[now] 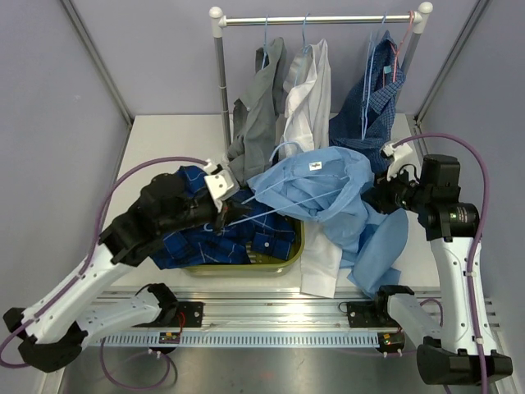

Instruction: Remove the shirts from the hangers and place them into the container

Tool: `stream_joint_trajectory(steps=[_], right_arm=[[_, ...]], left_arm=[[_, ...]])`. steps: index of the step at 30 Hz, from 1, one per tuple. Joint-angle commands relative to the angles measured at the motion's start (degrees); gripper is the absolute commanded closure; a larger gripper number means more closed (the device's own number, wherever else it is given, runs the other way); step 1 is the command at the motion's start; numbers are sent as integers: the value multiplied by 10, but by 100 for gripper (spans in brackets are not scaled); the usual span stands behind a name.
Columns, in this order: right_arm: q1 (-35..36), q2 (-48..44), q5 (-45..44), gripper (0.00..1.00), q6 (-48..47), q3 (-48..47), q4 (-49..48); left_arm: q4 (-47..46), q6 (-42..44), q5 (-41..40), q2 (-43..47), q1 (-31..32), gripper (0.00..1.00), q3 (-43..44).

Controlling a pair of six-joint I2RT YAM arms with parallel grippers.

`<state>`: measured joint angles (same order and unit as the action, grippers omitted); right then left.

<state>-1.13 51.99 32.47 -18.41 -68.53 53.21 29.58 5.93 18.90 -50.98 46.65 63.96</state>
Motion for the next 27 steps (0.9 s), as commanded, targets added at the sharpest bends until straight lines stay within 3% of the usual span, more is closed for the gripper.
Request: stream_joint_trajectory(steps=[1, 2, 4, 12, 17, 21, 27], right_arm=[[-5, -4, -55, 85, -8, 18, -8], [-5, -5, -63, 94, -13, 23, -10], [-7, -4, -92, 100, -24, 36, -12], [-17, -10, -136, 100, -45, 61, -8], [-18, -11, -72, 100, -74, 61, 14], [-18, -14, 46, 100, -145, 43, 74], [-18, 3, 220, 73, -318, -26, 196]], left_arm=[[17, 29, -35, 61, -2, 100, 12], [27, 35, -41, 78, -2, 100, 16], [58, 51, -57, 93, -2, 100, 23], [107, 97, -141, 156, -2, 100, 28], [102, 102, -141, 185, -2, 100, 27], [87, 102, -121, 188, -2, 100, 19], [32, 102, -51, 165, -2, 100, 12]])
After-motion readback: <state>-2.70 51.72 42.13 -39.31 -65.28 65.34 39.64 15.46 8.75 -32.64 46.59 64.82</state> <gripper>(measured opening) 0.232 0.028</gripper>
